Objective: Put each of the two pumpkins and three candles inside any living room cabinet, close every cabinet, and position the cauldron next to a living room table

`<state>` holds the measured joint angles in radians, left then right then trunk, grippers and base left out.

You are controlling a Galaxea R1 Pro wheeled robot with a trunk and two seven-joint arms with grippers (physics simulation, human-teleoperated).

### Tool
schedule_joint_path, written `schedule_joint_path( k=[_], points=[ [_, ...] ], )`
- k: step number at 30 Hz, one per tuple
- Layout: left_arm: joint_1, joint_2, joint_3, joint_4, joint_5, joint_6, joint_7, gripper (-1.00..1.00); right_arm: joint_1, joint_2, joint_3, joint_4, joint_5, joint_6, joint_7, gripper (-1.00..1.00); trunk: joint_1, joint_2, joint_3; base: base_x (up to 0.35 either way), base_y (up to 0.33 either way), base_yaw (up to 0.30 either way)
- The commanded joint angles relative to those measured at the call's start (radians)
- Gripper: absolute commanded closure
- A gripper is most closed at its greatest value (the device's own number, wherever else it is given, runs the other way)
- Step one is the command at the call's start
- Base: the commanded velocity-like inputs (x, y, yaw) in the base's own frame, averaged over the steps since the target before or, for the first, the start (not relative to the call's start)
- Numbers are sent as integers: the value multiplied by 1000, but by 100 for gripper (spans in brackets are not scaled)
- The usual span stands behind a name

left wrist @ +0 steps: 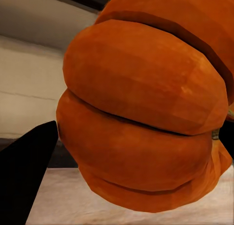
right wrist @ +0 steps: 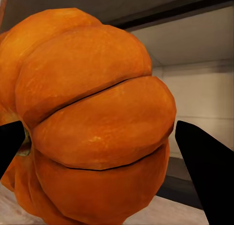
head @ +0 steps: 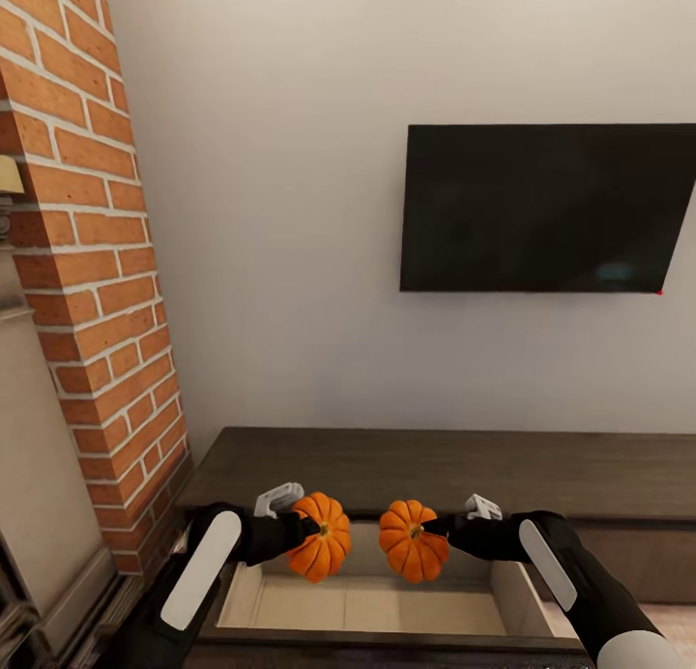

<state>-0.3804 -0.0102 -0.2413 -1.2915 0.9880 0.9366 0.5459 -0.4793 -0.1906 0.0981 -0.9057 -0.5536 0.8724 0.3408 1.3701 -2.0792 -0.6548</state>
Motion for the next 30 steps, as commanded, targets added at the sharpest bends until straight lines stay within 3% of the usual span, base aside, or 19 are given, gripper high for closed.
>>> schedule_joint_path(
  k=[1,3,6,11,30],
  points=[
    [-9,-2,-10,14,4,-19,13,100,-1,-1,2,-1,2,2,2,100,4,-8,-4,0,0,0],
    [-28,-5,-30,57,4,-70,12,100,-1,-1,2,0,2,1,2,100,11,-22,-11,0,0,0],
    [-49,-6,-92,148,3,-150,10,100,-1,-1,2,2,1,-1,1,100,11,-22,-11,0,0,0],
    [-65,-6,-134,198,3,-221,7,100,-1,0,1,1,0,-3,1,100,11,-22,-11,0,0,0],
    [-75,-3,-145,207,1,-235,6,100,-7,6,2,10,3,-155,0,100,80,-148,-67,0,0,0]
  ],
)
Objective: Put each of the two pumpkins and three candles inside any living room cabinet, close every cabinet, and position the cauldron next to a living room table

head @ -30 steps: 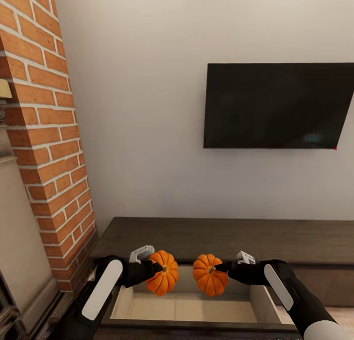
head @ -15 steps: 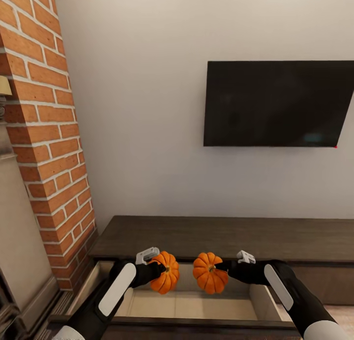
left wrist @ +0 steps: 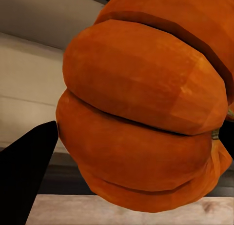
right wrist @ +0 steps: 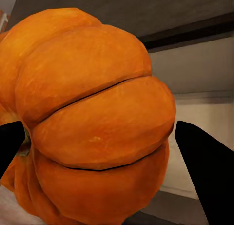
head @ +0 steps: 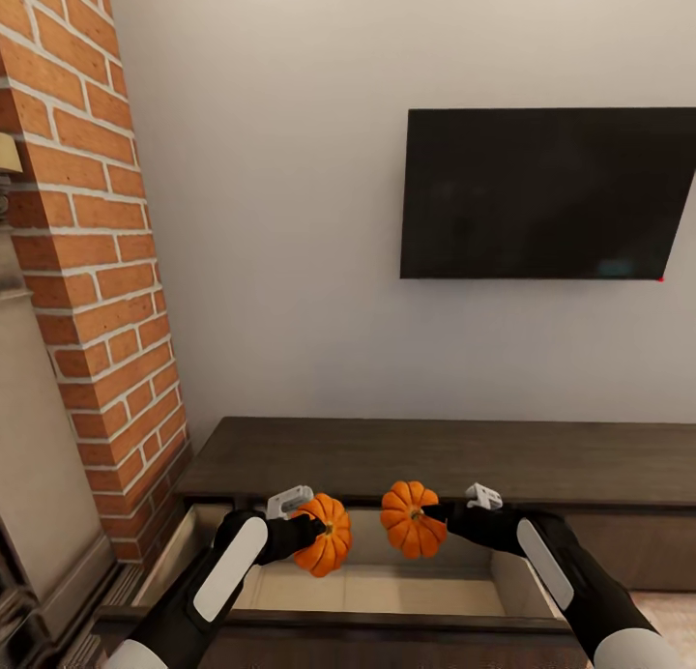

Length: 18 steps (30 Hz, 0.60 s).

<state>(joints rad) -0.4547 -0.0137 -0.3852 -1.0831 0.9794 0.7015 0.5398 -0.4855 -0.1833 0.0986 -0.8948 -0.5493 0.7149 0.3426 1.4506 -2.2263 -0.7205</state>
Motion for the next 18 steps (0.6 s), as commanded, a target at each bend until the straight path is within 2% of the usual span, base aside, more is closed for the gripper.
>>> schedule_joint_path(
  k=[1,5,7,9,13,18],
  points=[
    [-1,0,-1,-1,10,0,12,100,-1,-1,2,0,-1,-4,-1,100,4,-8,-4,0,0,0],
    [-1,0,-1,-1,10,0,12,100,-1,1,5,0,1,-27,-1,100,19,-36,-17,0,0,0],
    [-1,0,-1,-1,10,0,12,100,-2,9,8,1,2,-31,-10,100,27,-50,-23,0,0,0],
    [-1,0,-1,-1,10,0,12,100,-2,17,9,2,3,-32,-45,100,34,-64,-29,0,0,0],
    [-1,-1,-1,1,10,-2,13,100,-2,27,10,2,2,-32,-179,100,50,-92,-42,0,0,0],
    [-1,-2,-6,5,9,-9,14,100,-2,28,10,5,2,-32,-225,100,69,-127,-58,0,0,0]
  ],
)
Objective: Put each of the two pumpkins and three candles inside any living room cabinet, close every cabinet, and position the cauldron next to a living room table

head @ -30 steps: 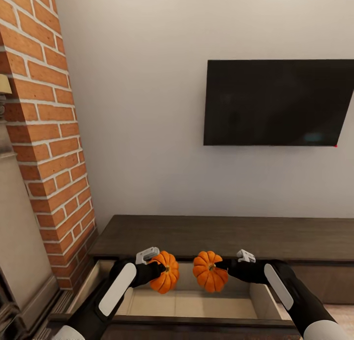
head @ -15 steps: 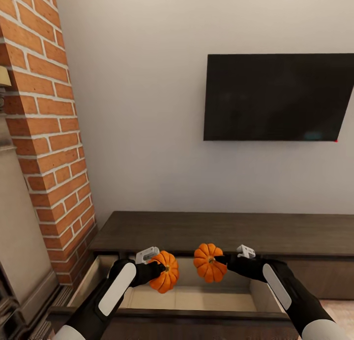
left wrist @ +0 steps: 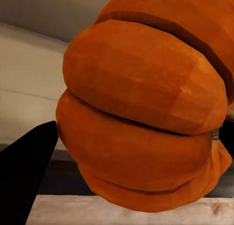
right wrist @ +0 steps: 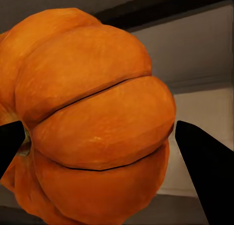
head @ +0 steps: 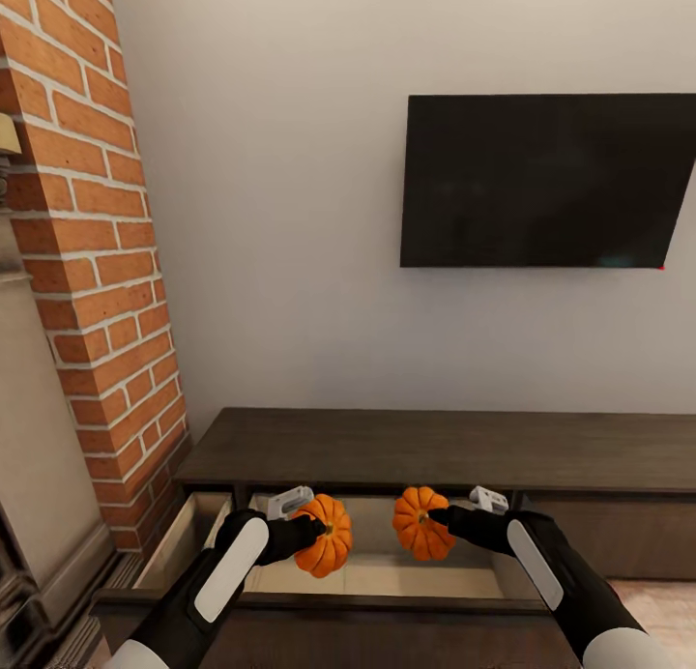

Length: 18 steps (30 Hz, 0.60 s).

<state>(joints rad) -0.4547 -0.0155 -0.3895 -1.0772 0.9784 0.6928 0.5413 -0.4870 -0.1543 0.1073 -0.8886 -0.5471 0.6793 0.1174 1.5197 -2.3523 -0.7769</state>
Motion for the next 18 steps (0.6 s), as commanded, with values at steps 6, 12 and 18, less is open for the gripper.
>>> schedule_joint_path(
  k=[6,12,18],
  points=[
    [-1,2,-8,15,8,-48,21,100,-1,24,1,2,61,-7,-67,100,23,-43,-20,0,0,0],
    [-1,-1,-6,23,-117,-70,27,100,-1,64,1,2,75,-12,-115,100,46,-85,-39,0,0,0],
    [-1,-51,-3,67,-287,-132,28,100,-1,67,0,5,75,-54,-120,100,69,-127,-58,0,0,0]
  ],
)
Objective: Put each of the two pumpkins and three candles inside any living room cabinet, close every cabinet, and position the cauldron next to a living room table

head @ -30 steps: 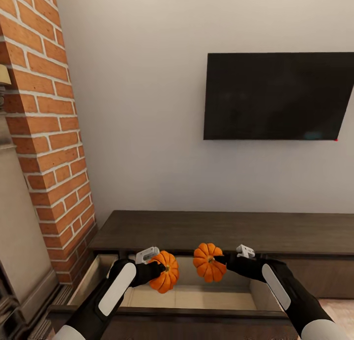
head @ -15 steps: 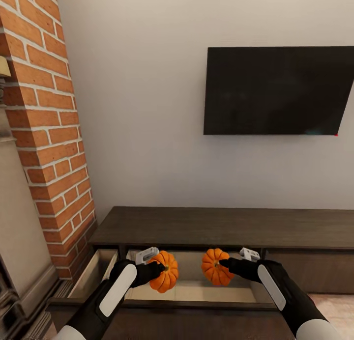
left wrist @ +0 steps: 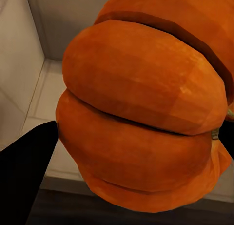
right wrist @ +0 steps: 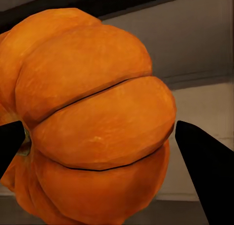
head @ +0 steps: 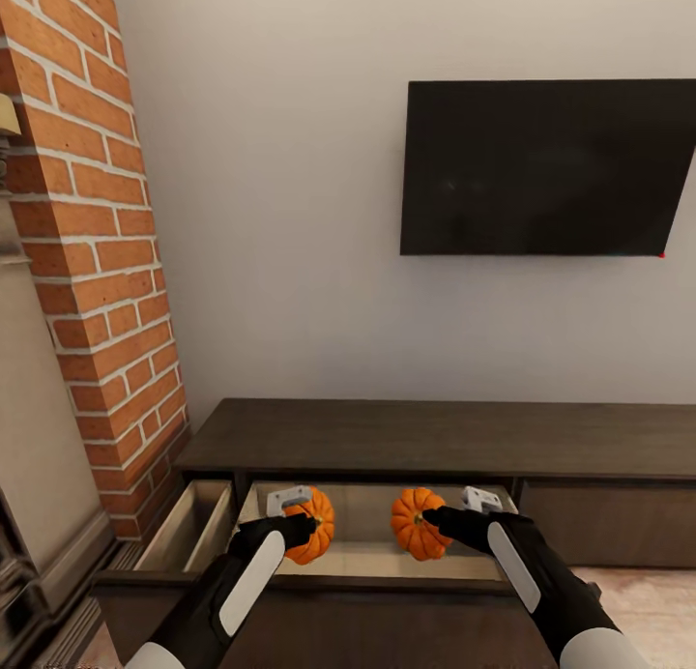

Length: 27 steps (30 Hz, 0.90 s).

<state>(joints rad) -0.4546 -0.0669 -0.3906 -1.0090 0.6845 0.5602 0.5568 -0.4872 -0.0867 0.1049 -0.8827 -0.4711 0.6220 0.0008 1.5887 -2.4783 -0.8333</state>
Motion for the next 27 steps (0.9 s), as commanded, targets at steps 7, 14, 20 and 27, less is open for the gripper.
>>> schedule_joint_path(
  k=[7,14,20,27],
  points=[
    [-1,-4,-1,4,-9,-5,12,100,-1,1,1,36,-1,-45,-4,100,13,-23,-26,0,0,0],
    [-1,-5,-1,4,-8,-5,11,100,-1,-1,0,42,-4,-74,-20,100,14,-23,-30,0,0,0],
    [-1,-5,-5,4,-8,-1,10,100,-1,-1,-3,43,-6,-77,-27,100,14,-23,-30,84,0,0],
    [-1,-5,-5,3,-7,3,5,100,-1,-1,-4,44,-6,-79,-27,100,14,-23,-30,129,0,0]
  ],
)
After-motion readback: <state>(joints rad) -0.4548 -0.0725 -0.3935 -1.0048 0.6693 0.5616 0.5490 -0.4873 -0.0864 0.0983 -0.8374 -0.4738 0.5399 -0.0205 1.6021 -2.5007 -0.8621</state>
